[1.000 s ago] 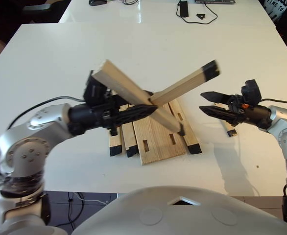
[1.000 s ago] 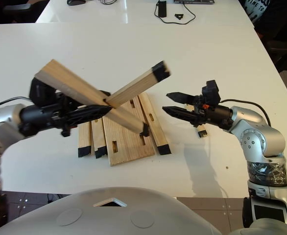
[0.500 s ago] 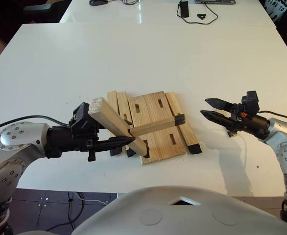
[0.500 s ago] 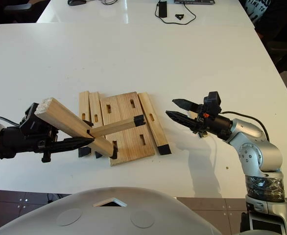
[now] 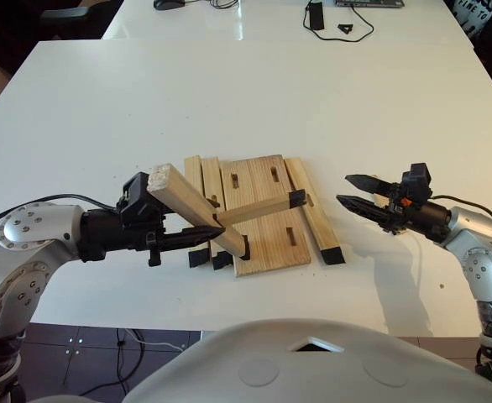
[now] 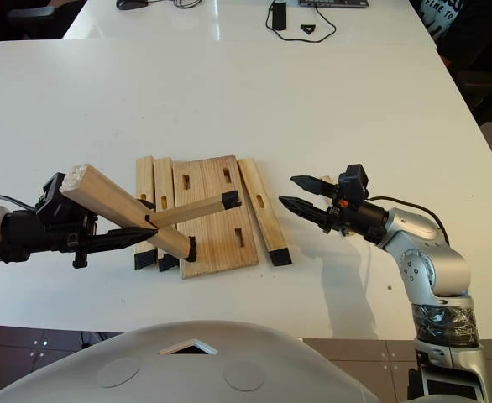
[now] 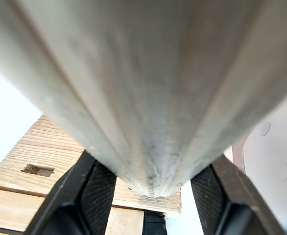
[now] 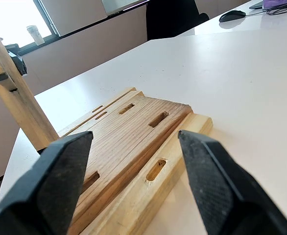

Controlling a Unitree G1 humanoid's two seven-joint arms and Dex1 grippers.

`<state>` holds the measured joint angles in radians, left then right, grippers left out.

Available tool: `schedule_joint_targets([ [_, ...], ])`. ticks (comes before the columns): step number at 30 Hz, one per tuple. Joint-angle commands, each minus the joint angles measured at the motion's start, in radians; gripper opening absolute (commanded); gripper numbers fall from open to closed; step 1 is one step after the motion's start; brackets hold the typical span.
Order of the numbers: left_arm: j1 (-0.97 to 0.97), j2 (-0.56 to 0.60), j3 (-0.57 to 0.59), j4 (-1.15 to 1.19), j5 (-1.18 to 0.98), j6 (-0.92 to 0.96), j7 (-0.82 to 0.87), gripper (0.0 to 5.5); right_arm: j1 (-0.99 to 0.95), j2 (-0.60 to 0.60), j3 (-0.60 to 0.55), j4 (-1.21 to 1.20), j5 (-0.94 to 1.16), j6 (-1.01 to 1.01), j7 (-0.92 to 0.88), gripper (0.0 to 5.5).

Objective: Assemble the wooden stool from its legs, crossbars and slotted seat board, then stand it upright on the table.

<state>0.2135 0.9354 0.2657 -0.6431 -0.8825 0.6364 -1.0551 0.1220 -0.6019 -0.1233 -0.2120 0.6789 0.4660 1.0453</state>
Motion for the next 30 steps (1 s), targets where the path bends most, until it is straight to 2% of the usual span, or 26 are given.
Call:
schedule_joint_targets([
  [1, -0.030, 0.004, -0.021, 0.007, 0.036, 0.001, 0.025, 2.06, -0.005, -0.006, 0.008, 0.010, -0.028, -0.021, 0.004, 3.19],
  [20, -0.124, 0.008, -0.053, 0.031, 0.116, -0.050, 0.007, 2.06, 0.016, 0.000, 0.035, 0.027, -0.088, -0.057, 0.006, 3.19],
  [30, -0.030, 0.006, -0.157, 0.009, 0.263, -0.157, -0.015, 2.06, 0.011, -0.002, 0.043, 0.036, -0.102, -0.066, 0.003, 3.19],
])
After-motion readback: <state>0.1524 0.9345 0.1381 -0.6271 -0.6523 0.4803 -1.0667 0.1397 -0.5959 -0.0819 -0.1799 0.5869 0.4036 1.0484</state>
